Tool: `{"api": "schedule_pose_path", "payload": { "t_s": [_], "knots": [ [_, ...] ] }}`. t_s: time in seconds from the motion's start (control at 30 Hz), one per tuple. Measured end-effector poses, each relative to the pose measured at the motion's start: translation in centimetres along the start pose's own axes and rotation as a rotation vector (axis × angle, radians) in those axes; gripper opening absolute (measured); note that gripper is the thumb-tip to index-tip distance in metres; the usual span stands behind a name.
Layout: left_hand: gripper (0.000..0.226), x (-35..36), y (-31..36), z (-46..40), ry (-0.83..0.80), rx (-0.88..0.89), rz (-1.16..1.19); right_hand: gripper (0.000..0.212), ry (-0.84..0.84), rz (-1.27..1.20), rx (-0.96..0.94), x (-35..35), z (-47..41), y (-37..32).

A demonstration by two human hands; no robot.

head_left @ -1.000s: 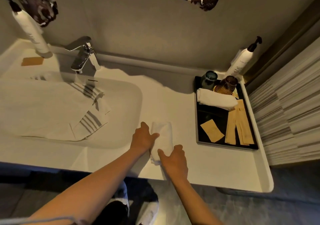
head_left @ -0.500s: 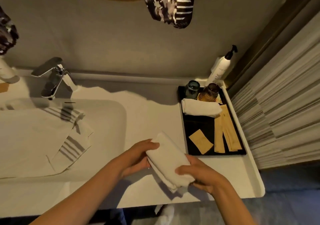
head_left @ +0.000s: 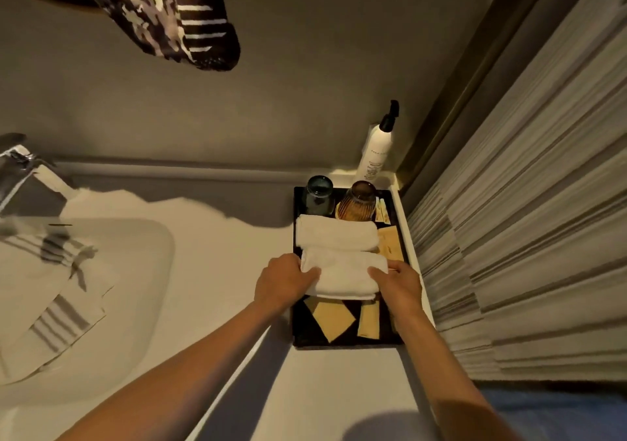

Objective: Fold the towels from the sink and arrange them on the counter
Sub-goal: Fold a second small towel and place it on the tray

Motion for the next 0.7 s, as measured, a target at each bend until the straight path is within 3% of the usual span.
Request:
{"api": "schedule_pose_path", "payload": {
  "t_s": [0.07, 0.13, 0.23, 0.33, 0.43, 0.5, 0.57, 0.7],
  "knots": [
    [0.038, 0.5, 0.7, -0.7, 0.050, -0.021, -0.004, 0.035, -0.035, 0.080, -0.028, 0.6, -1.4, 0.6],
    [0.044, 0.5, 1.7, -0.4, 0.196, 0.040, -0.090, 0.038, -0.046, 0.264, -0.176, 1.0, -1.9, 0.2],
    [0.041, 1.5, 5.2, 2.1, 0.447, 0.426, -0.388, 0.033, 0.045, 0.704, -0.641, 1.3, -0.6, -3.0],
    [0.032, 4.4, 6.2, 3.4, 0.356, 0.737, -0.571, 0.028, -0.137, 0.984, -0.817, 3.7, 0.9, -2.7],
    [0.033, 5.8, 5.3, 2.6, 0.206, 0.694, -0.640, 0.019, -0.303, 1.110, -0.792, 5.2, 1.3, -0.8],
    [0.031, 5.7, 5.2, 2.2, 0.140, 0.682, -0.600, 0.008, -0.324, 1.141, -0.746, 5.4, 1.6, -1.7],
    [0.030, 4.5, 5.3, 2.3, 0.075, 0.717, -0.505, 0.012, -0.292, 1.125, -0.734, 5.7, 1.8, -3.7],
    [0.024, -3.0, 3.0, 2.9, 0.162, 0.699, -0.292, 0.017, -0.260, 0.917, -0.921, 11.0, 4.2, -10.7]
  ]
}}
Point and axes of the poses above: each hand's wrist, its own z-axis away from the middle knuckle, its own x-axis out of the palm, y = z × x, the point moved 8 cm from there along -z, towards the middle knuckle, and after that the axes turned 15 degrees about -x, right-handed, at the moved point
